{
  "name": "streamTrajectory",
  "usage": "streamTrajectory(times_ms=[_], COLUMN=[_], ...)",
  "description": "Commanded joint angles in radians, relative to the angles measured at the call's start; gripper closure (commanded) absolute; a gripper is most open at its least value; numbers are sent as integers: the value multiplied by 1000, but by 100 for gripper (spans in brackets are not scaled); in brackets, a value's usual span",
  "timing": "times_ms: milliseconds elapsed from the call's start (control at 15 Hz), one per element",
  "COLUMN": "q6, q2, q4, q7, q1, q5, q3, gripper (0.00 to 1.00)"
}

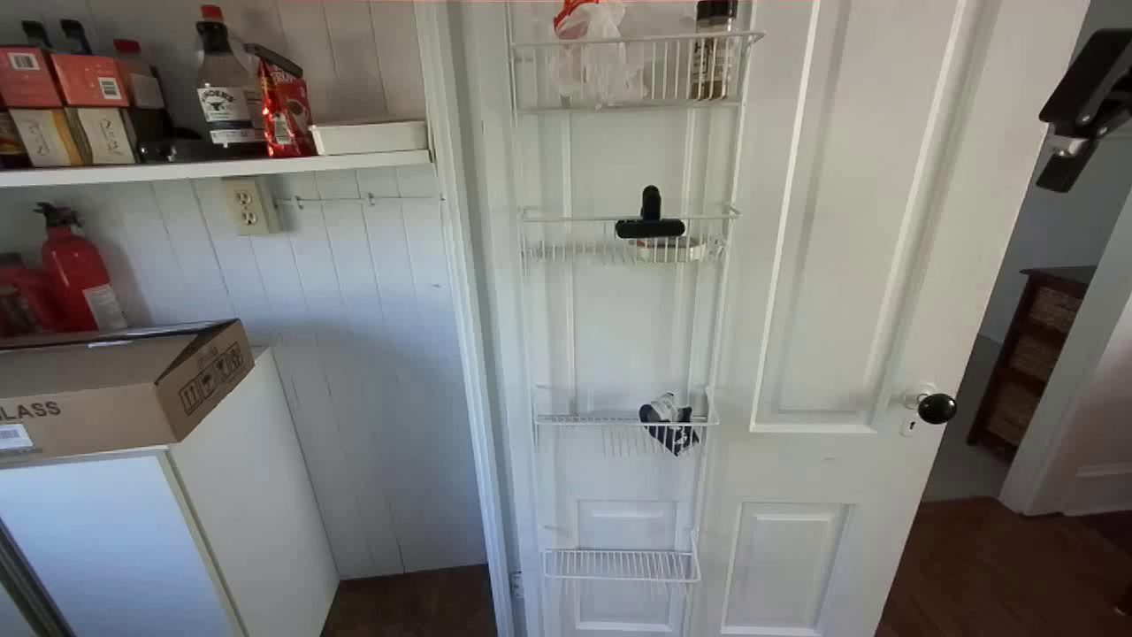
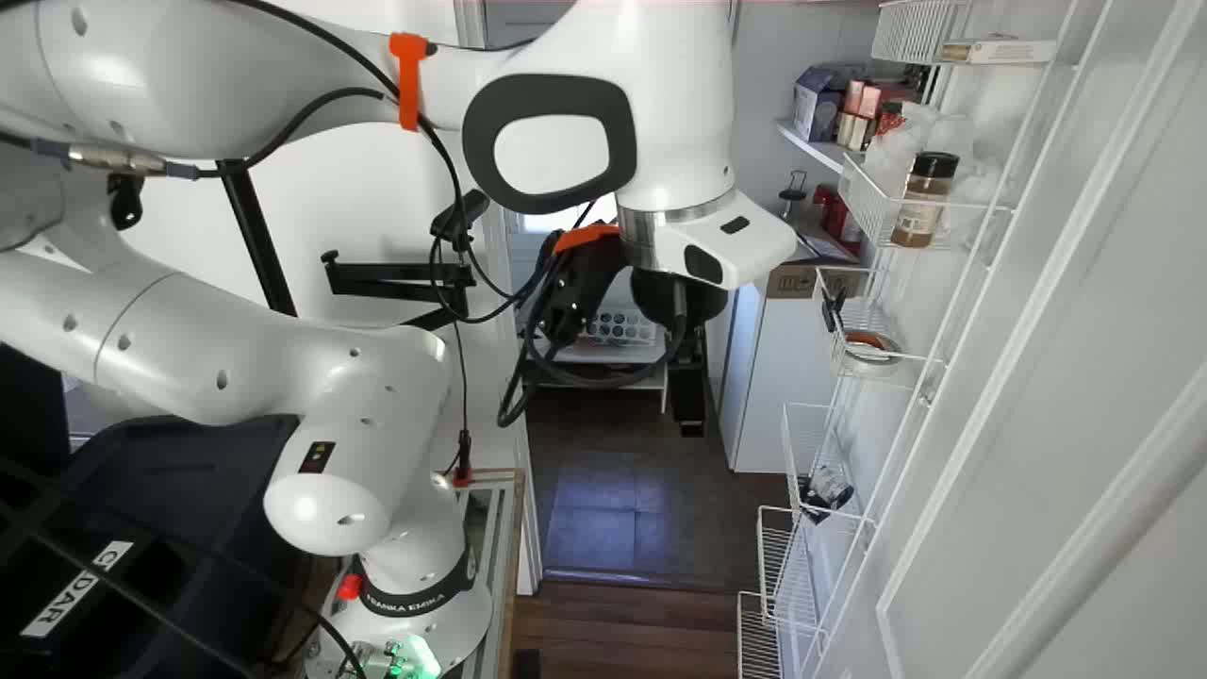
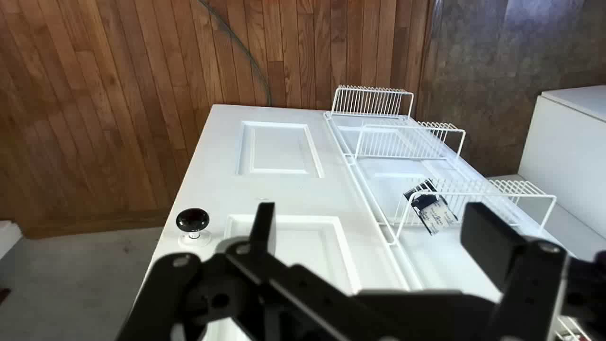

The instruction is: Move the black clip to the top shelf

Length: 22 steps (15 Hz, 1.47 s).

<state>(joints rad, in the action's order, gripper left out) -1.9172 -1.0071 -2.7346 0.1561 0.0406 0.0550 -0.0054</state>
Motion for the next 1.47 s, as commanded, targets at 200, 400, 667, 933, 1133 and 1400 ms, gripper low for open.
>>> streamTrajectory(times_ms=[200, 400, 667, 933, 1133, 1400], q6=[3, 3, -2, -48, -132, -317], q2=[1, 1, 64, 119, 164, 223], q4=[3, 3, -8, -14, -15, -15], q7=[-7, -7, -120, -240, -352, -505], q1=[9, 9, -97, -200, -277, -379], q5=[7, 7, 105, 220, 289, 361], q3=[7, 7, -28, -36, -35, -37], gripper=[0, 0, 0, 0, 0, 0])
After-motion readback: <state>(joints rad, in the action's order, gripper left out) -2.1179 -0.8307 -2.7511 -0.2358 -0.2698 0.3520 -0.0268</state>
